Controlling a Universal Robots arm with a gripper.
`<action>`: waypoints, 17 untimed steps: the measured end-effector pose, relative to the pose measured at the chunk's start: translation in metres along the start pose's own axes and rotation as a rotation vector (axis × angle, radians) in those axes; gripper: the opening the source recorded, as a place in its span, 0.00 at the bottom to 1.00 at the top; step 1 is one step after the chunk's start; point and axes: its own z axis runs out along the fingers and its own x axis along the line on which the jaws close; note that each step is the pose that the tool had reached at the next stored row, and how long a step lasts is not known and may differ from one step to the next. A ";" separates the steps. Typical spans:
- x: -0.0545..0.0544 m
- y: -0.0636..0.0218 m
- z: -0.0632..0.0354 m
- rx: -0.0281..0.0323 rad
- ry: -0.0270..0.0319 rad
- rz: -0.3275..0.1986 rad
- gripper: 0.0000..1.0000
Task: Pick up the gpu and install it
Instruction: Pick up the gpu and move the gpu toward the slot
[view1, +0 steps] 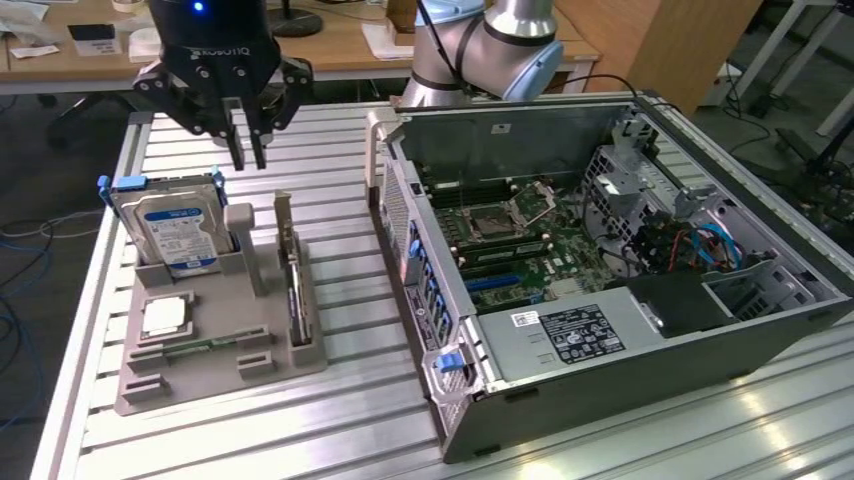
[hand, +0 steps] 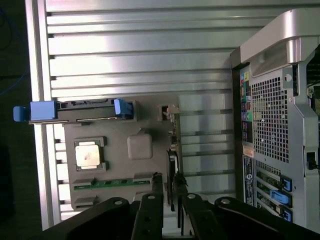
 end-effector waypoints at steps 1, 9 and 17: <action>0.000 0.0000 0.0000 0.0000 -0.0001 0.000 0.29; 0.000 -0.0002 0.0000 0.0000 0.0000 0.000 0.42; -0.001 -0.0122 -0.0004 0.0008 0.0003 0.000 0.48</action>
